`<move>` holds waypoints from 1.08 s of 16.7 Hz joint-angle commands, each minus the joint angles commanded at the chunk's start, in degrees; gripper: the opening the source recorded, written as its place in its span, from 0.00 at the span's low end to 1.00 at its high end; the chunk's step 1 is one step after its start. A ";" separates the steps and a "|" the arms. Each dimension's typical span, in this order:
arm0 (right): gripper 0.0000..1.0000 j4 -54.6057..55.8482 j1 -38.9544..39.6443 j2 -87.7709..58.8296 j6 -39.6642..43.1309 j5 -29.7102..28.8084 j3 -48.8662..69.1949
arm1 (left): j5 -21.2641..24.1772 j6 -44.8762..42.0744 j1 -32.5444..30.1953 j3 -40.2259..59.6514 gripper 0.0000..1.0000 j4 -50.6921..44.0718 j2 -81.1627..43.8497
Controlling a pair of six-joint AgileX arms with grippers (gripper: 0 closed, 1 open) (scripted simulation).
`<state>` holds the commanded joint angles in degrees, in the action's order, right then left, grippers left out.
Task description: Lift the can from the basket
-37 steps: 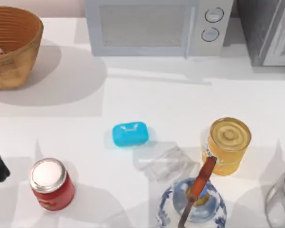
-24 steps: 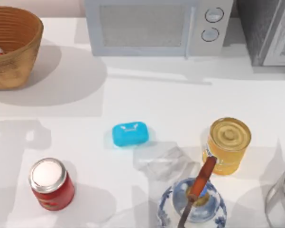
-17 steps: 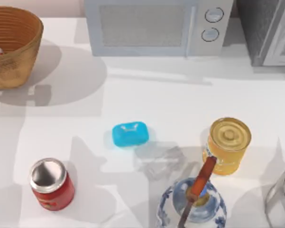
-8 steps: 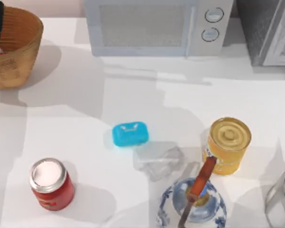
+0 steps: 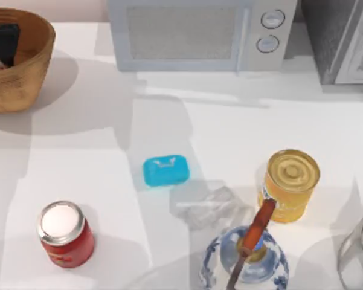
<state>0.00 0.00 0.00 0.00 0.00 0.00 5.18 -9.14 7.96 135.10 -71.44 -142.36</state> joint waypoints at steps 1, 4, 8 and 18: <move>1.00 0.00 0.00 0.00 0.00 0.00 0.00 | 0.00 -0.05 0.01 0.68 1.00 -0.28 -0.59; 1.00 0.00 0.00 0.00 0.00 0.00 0.00 | 0.00 -0.06 0.01 0.80 1.00 -0.33 -0.69; 1.00 0.00 0.00 0.00 0.00 0.00 0.00 | -0.04 0.17 -0.23 -0.11 1.00 0.78 -1.10; 1.00 0.00 0.00 0.00 0.00 0.00 0.00 | -0.04 0.43 -0.52 -5.30 1.00 9.69 -4.58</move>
<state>0.00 0.00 0.00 0.00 0.00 0.00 5.14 -8.71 7.45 129.81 -61.75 -146.95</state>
